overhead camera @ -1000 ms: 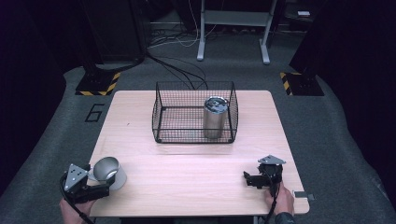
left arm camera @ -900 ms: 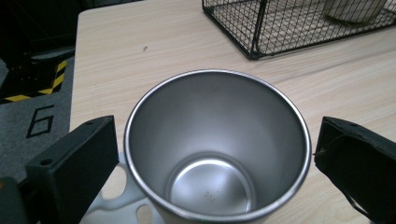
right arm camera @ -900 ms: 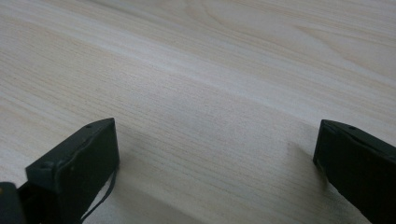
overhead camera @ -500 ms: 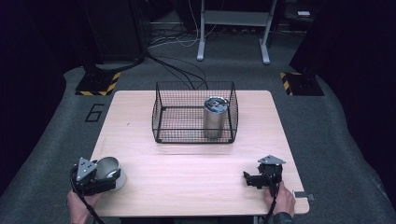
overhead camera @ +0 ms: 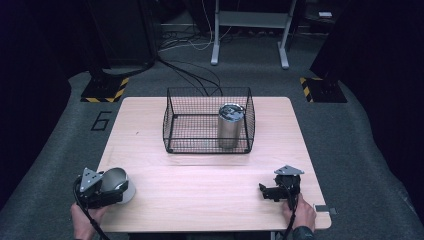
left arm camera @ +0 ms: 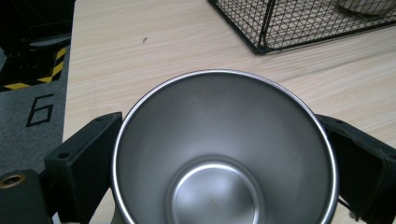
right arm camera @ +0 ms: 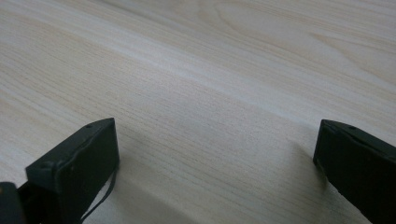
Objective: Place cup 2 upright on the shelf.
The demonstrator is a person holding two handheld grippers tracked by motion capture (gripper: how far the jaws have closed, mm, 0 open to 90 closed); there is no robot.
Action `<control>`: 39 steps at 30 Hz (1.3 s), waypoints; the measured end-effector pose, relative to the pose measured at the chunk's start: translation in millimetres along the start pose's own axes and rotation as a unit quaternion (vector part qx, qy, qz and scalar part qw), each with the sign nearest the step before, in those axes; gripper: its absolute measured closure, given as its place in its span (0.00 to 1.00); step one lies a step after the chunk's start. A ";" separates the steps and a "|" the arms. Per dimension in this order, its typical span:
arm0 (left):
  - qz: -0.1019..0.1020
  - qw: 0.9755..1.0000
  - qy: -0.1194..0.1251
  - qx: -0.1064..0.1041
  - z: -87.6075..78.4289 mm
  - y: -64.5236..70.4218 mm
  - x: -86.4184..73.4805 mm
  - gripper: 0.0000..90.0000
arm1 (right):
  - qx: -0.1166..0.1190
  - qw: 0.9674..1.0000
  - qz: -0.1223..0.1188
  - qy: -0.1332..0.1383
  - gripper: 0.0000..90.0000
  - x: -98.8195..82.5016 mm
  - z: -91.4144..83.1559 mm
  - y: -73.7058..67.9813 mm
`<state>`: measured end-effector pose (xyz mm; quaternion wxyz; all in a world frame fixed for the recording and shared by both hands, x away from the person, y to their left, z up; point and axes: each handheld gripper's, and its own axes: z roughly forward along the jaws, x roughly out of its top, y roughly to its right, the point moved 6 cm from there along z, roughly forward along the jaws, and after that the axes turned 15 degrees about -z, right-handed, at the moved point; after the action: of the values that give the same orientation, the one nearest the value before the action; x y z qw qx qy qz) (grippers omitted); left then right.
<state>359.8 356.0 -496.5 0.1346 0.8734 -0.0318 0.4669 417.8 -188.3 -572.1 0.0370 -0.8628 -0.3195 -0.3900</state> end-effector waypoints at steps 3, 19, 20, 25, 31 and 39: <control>0.003 1.000 0.004 -0.002 -2.6 2.2 3.6 0.07 | 0.000 1.000 0.000 0.000 0.00 0.0 0.0 0.1; 0.027 0.999 0.011 -0.043 -9.1 29.5 30.5 0.07 | 0.000 1.000 0.000 0.000 0.00 0.0 0.1 0.1; 0.028 0.999 0.016 -0.043 -7.7 31.6 31.4 0.07 | -0.001 1.000 -0.002 0.000 0.00 -0.4 -0.3 0.1; 0.041 0.998 0.005 -0.055 -2.4 44.4 34.6 0.07 | 0.001 1.000 -0.006 0.000 0.00 -0.6 -0.3 0.9; 0.053 0.996 -0.001 -0.071 5.8 58.1 38.9 0.07 | 0.001 1.000 -0.008 -0.001 0.00 -1.0 -0.6 1.2; 0.069 0.993 -0.002 -0.096 9.3 73.0 48.1 0.07 | 0.000 1.000 -0.007 0.002 0.00 -0.8 -0.4 1.2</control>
<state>381.1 286.7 -446.8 0.1851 0.8530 -0.1366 0.4685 417.9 -189.8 -572.1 0.0348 -0.8598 -0.3258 -0.3917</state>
